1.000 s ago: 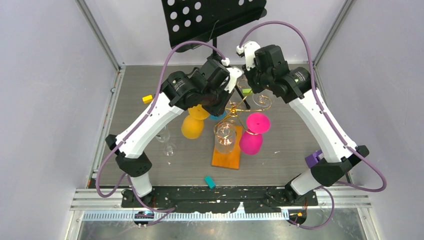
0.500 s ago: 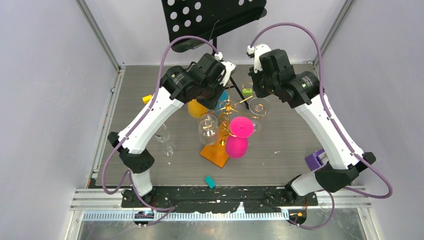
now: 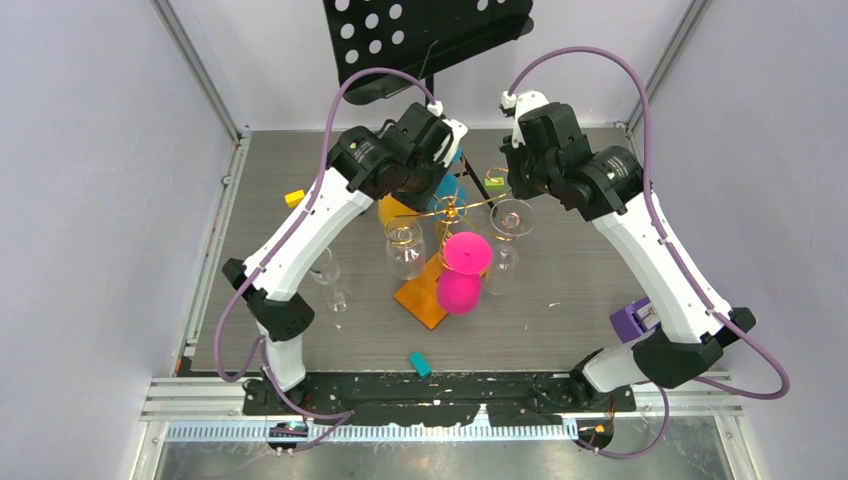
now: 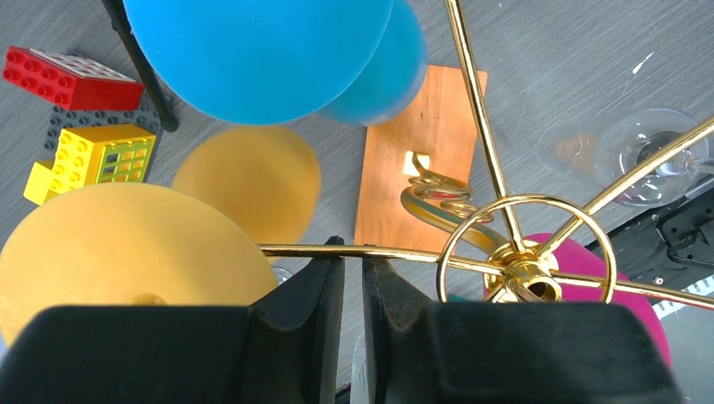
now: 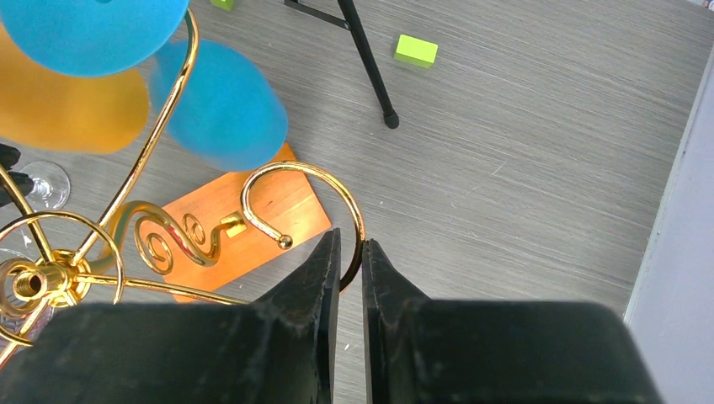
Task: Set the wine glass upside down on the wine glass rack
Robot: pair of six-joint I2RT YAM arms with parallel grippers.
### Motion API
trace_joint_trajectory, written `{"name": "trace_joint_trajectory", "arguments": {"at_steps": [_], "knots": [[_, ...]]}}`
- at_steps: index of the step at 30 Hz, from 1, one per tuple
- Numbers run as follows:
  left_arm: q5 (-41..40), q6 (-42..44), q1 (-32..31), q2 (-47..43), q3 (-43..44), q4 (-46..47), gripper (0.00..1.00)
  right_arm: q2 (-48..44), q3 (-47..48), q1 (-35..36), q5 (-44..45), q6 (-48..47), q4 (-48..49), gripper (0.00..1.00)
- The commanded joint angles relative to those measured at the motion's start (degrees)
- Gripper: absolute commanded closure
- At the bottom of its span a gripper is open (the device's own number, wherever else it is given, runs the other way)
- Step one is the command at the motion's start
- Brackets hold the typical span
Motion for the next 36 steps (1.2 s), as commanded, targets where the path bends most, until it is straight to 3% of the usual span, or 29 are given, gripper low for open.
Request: {"name": "trace_joint_trajectory", "arguments": {"at_steps": [1,26,36], "knots": [[-3.56,2.40,1.63,0.26,2.33,4.27,0.83,-2.13,1.18,2.95,-2.31,0.59,-6.08,0.92],[-2.11,3.41,3.88,3.72,7.32,5.24,0.81,-1.92,1.95,9.71,1.64,7.29,-12.46,0.87],[-1.88,3.24,3.98,3.56,6.54,5.06,0.81,-1.33,1.72,10.51,3.05,7.77,-12.63,0.68]]}}
